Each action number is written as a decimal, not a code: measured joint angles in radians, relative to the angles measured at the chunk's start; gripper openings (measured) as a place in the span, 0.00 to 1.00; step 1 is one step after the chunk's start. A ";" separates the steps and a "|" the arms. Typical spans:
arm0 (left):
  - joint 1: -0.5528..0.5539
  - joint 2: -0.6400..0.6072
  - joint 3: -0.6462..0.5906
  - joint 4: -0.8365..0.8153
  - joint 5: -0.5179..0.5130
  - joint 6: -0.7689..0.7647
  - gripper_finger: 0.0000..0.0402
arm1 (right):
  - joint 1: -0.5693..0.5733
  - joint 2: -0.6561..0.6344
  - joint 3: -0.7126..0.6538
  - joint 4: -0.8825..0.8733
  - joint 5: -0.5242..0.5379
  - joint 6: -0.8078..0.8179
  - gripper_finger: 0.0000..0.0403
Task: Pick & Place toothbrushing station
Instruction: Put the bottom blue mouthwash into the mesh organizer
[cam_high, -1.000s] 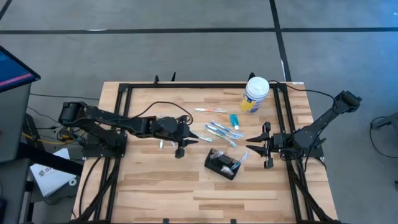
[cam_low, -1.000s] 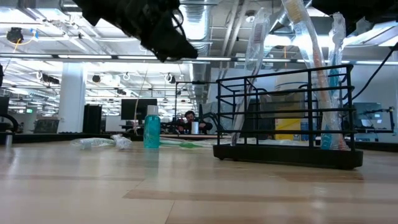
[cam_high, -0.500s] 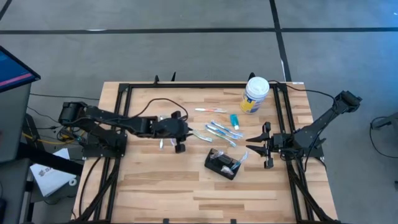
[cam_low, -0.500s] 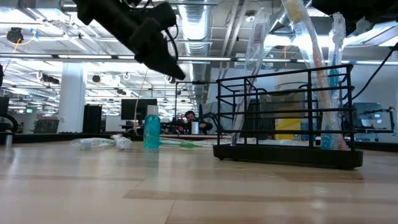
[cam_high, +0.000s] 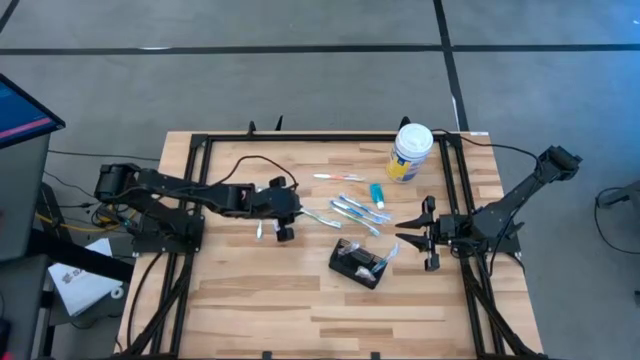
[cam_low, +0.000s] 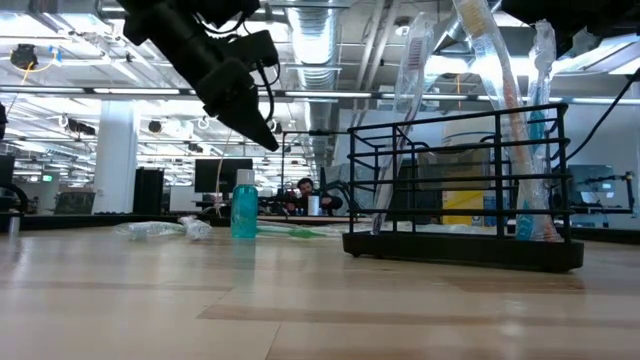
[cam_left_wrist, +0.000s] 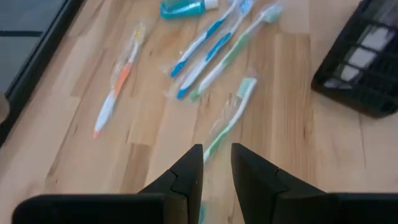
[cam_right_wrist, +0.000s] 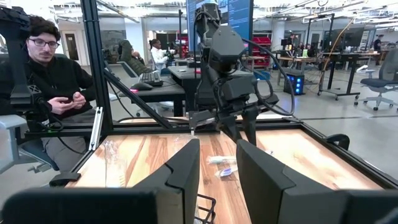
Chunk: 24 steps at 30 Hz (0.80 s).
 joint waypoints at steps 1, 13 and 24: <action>0.006 0.000 0.000 -0.014 0.000 0.001 0.19 | 0.000 0.000 0.000 0.000 0.000 0.000 0.24; 0.066 0.001 0.000 -0.076 -0.002 0.003 0.41 | 0.000 0.000 0.000 0.000 0.000 0.000 0.24; 0.092 0.001 0.000 -0.108 -0.002 0.033 0.55 | 0.000 0.000 0.000 0.000 0.000 0.000 0.24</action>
